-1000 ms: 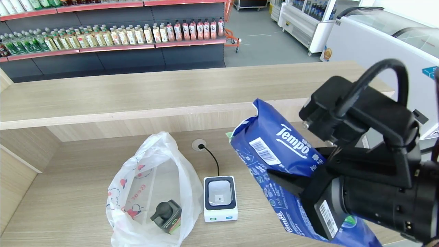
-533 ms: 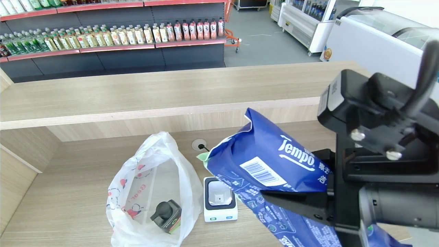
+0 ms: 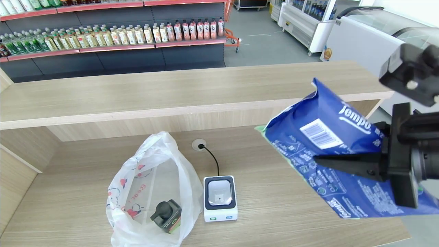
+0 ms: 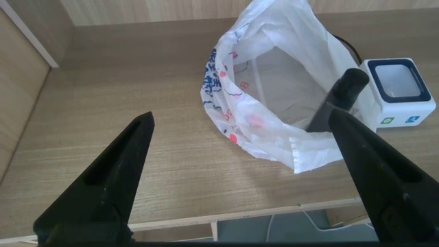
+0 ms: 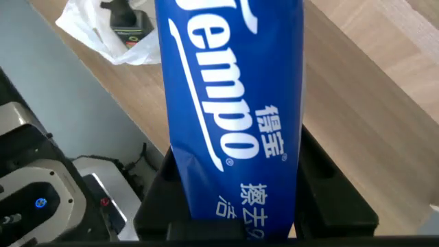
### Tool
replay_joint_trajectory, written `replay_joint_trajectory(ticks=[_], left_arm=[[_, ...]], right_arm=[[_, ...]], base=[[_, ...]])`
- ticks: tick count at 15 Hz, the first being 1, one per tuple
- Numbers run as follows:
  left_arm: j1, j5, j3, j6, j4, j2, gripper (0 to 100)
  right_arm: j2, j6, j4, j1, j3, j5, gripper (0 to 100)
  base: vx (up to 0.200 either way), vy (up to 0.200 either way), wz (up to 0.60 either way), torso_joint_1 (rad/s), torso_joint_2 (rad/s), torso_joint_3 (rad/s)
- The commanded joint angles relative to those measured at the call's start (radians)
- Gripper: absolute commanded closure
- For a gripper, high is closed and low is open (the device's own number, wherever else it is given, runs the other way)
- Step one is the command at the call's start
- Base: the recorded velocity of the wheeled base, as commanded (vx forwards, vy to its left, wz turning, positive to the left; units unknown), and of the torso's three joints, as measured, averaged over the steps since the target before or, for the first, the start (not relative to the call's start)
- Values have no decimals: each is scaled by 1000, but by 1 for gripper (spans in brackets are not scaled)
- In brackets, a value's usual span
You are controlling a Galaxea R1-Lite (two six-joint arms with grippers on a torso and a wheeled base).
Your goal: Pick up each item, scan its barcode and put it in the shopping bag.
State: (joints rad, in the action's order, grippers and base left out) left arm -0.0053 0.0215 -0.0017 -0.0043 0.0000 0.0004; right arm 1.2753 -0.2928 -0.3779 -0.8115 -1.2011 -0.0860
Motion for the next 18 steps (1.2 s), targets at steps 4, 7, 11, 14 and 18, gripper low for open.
replay_joint_trajectory(ticks=[4, 7, 11, 14, 18], left_arm=[[1, 0, 0, 0, 0, 0, 0], [-1, 0, 0, 0, 0, 0, 0], [-1, 0, 0, 0, 0, 0, 0], [1, 0, 0, 0, 0, 0, 0], [-1, 0, 0, 0, 0, 0, 0]], right_arm=[[-117, 67, 53, 285, 103, 109, 100], [-185, 244, 338, 298, 302, 184, 100], [-149, 288, 660, 196, 560, 147, 100], [-126, 95, 784, 175, 638, 6, 100], [-125, -28, 787, 176, 640, 11, 100]], base=[[0, 0, 0, 0, 0, 0], [0, 0, 0, 0, 0, 0], [0, 0, 0, 0, 0, 0], [0, 0, 0, 0, 0, 0], [0, 0, 0, 0, 0, 0]])
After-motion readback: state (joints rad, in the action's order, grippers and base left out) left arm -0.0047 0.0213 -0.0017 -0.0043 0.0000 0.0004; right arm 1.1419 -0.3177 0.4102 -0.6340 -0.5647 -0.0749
